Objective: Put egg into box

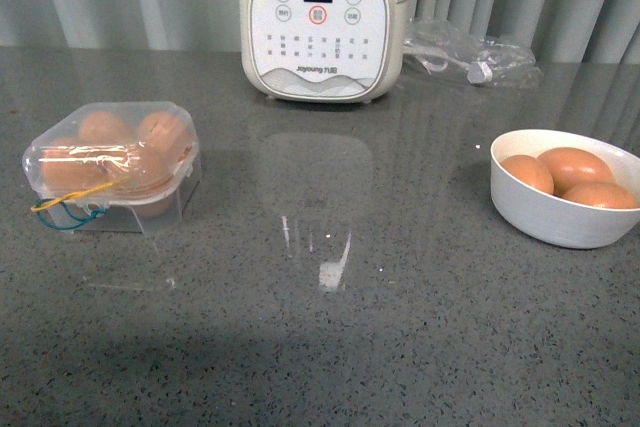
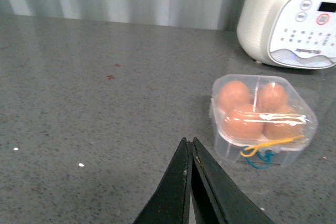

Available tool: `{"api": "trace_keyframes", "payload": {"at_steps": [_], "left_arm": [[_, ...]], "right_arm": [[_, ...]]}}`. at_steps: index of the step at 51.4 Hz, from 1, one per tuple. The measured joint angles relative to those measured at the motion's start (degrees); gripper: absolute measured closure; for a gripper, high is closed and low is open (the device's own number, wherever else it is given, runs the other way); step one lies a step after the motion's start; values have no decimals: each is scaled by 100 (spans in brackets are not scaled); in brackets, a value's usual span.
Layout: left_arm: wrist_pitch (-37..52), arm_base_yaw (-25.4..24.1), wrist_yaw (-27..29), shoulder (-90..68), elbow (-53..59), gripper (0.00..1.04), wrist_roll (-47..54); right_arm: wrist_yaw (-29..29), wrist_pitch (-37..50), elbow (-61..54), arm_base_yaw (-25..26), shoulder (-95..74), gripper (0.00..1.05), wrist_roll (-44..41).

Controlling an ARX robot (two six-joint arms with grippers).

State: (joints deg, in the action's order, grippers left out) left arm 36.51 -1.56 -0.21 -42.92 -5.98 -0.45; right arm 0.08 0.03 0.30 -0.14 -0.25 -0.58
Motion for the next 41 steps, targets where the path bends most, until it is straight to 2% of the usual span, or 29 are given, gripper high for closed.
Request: {"api": "trace_keyframes", "payload": {"at_steps": [6,41], "left_arm": [[-275,149,4,452,168,101,2],[-1530,149,22,2177,442,101,15]], "right_arm": [[-2,0,0,0,0,7,0],[0,0,0,2,0,7,0]]}}
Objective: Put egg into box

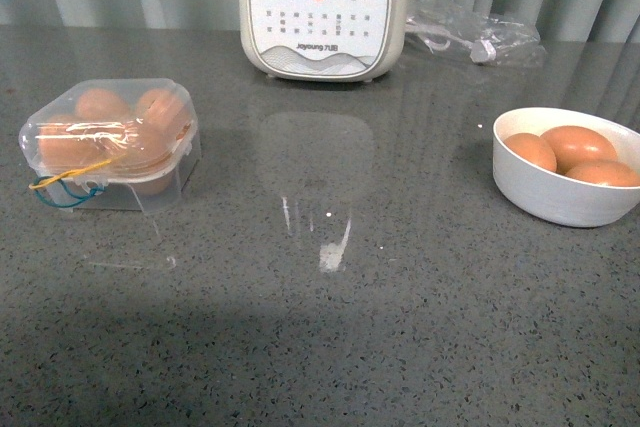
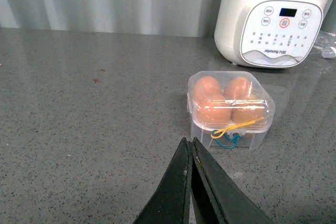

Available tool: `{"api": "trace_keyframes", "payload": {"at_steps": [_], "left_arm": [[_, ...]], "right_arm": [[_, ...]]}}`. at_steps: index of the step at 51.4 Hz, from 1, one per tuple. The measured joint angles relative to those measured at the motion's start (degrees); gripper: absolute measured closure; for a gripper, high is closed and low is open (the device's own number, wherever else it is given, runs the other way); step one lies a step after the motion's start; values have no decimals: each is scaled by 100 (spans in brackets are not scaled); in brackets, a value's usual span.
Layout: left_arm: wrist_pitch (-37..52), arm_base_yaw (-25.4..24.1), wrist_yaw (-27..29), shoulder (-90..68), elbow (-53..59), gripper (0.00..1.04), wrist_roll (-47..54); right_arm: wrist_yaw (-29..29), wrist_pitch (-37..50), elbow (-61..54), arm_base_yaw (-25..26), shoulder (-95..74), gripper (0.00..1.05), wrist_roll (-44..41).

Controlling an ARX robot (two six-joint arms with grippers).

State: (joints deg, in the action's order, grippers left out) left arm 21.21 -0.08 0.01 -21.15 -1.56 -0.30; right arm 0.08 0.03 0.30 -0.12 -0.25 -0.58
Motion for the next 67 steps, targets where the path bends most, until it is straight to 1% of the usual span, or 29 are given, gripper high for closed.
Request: {"api": "trace_keyframes", "payload": {"at_steps": [17,33,36,39,52,53,56,60,62,65,67], "left_arm": [[-688,0,0,706,0,101,0],[-1130,0,0,1143,0,101,2],[-1759,0,0,1604,-2,101,4],[-2063,0,2,1912,-2,101,2],[-2118,2,0,2092,-2,101,-2],[-2118,2,0,2094,-2,100,0],[-2118,2,2,2094,-2,89,2],[-2118,4,2,2094,-2,78,2],[-2118,4,2,2094,-2,71,2],[-2118,4,2,2094,-2,64,2],[-2118,4,2,2096,-2,57,2]], "right_arm": [[0,0,0,0,0,7,0],[0,0,0,0,0,7,0],[0,0,0,-2,0,7,0],[-2,0,0,-2,0,7,0],[-2,0,0,-2,0,7,0],[-2,0,0,0,0,7,0],[0,0,0,0,2,7,0],[0,0,0,-2,2,7,0],[0,0,0,-2,2,7,0],[0,0,0,0,2,7,0],[0,0,0,0,2,7,0]]}}
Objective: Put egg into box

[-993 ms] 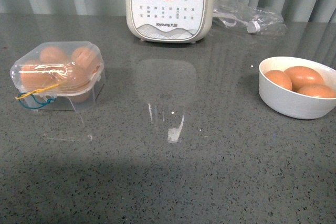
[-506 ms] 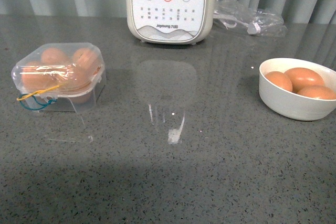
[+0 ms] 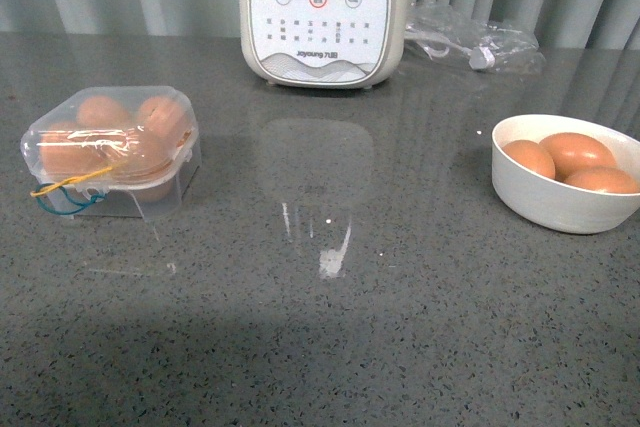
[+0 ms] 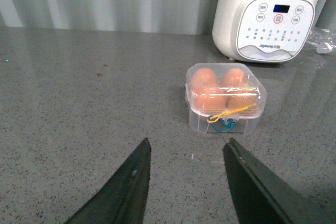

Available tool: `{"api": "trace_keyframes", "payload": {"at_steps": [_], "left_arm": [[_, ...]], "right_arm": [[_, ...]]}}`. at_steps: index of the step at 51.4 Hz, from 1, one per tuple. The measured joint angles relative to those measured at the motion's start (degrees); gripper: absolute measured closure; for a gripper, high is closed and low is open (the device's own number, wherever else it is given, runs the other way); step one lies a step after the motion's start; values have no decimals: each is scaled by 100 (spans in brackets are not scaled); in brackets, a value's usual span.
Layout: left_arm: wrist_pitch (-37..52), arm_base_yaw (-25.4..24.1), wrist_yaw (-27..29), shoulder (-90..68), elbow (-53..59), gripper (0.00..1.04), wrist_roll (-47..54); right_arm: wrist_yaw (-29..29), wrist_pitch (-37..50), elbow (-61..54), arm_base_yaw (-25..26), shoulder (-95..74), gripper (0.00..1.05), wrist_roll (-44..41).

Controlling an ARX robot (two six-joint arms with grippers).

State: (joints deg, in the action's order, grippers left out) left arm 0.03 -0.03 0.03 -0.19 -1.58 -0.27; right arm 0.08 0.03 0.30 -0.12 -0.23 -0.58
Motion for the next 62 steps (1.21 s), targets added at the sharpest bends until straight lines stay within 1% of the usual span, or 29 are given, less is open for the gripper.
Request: {"api": "trace_keyframes", "payload": {"at_steps": [2,3,7,8,12,13,15,19,62], "left_arm": [[0,0,0,0,0,52,2],[0,0,-2,0,0,47,0],[0,0,0,0,0,36,0],[0,0,0,0,0,31,0],[0,0,0,0,0,17,0],[0,0,0,0,0,11,2],[0,0,0,0,0,5,7],[0,0,0,0,0,7,2],[0,0,0,0,0,7,2]], "right_arm": [[0,0,0,-2,0,7,0],[0,0,0,-2,0,7,0],[0,0,0,0,0,7,0],[0,0,0,0,0,7,0],[0,0,0,0,0,7,0],[0,0,0,-2,0,7,0],[0,0,0,0,0,7,0],[0,0,0,0,0,7,0],[0,0,0,0,0,7,0]]}}
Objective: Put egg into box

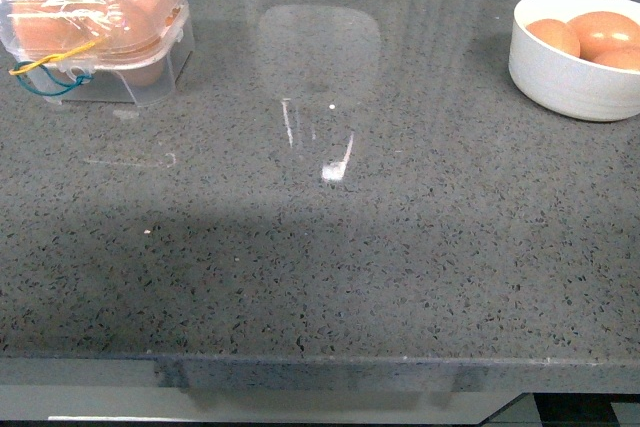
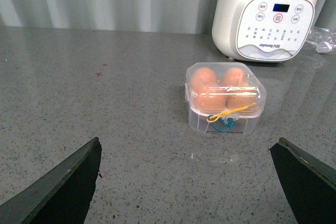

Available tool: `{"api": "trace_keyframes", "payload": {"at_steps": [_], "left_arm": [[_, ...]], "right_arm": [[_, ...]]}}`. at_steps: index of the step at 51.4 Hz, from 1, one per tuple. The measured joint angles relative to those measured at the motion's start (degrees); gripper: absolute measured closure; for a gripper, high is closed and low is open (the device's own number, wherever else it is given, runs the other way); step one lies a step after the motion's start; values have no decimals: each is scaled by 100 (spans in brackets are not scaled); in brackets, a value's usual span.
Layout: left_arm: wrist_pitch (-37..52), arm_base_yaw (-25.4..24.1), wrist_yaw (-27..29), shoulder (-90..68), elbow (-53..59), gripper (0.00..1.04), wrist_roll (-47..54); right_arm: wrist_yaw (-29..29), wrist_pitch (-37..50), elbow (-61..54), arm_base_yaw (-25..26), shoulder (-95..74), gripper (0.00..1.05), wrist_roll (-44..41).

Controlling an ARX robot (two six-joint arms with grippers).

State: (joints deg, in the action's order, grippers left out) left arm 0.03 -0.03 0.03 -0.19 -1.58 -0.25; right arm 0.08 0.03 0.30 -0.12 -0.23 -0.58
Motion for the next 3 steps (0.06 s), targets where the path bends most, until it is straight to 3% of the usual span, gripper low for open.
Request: {"api": "trace_keyframes", "payload": {"at_steps": [3], "left_arm": [[0,0,0,0,0,7,0]], "right_arm": [[0,0,0,0,0,7,0]]}}
